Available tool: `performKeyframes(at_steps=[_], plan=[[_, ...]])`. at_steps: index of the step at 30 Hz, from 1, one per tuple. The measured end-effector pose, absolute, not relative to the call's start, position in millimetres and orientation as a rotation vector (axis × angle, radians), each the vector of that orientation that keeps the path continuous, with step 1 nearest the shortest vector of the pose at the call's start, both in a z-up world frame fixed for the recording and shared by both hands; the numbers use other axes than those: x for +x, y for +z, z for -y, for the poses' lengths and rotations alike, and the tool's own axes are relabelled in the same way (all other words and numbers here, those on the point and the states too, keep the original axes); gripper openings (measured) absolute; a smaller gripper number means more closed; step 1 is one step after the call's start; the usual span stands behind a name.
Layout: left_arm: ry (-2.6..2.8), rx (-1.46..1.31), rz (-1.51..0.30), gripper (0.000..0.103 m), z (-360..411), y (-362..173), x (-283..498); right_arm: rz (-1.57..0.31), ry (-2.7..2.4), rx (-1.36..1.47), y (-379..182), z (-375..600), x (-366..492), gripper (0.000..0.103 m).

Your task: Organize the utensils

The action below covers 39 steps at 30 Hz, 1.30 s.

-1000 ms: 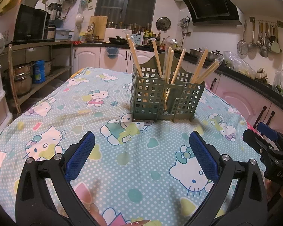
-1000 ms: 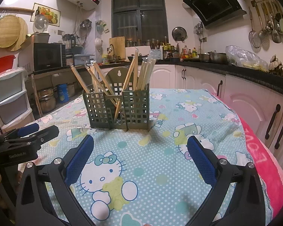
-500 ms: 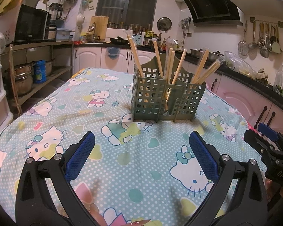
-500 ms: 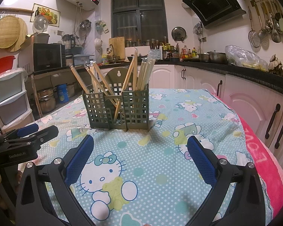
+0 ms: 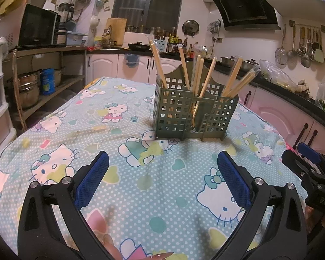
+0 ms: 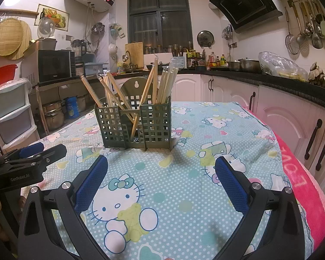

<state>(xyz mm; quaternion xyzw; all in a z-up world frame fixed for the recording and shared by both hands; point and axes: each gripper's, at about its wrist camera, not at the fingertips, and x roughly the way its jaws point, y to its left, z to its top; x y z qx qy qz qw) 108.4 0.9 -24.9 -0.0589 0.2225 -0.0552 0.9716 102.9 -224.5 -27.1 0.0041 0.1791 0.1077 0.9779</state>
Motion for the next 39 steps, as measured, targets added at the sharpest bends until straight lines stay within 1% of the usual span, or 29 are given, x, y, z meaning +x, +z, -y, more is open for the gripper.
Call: performKeyframes(at_steps=[31,33,35,37,39], plan=[[-0.097,-0.117,-0.467,0.092,0.5,-23.2,110.6,-0.381,0.205,0.021,-28.9,229.2,106.1,0.097],[-0.082,-0.123,-0.509,0.092,-8.3,-20.4,118.6,-0.413,0.180,0.050,-26.3,241.2,113.8,0.097],[-0.034,-0.126,-0.554,0.092,-29.6,-15.7,132.7,-0.502,0.124,0.075,-26.4,265.2,137.3,0.097],[0.026,-0.121,-0.617,0.092,-55.2,-15.0,151.1,-0.601,0.028,0.072,-32.8,291.1,165.3,0.097],[0.092,-0.104,-0.698,0.092,-81.1,-19.9,174.0,-0.740,-0.039,0.041,-48.7,317.8,199.7,0.097]])
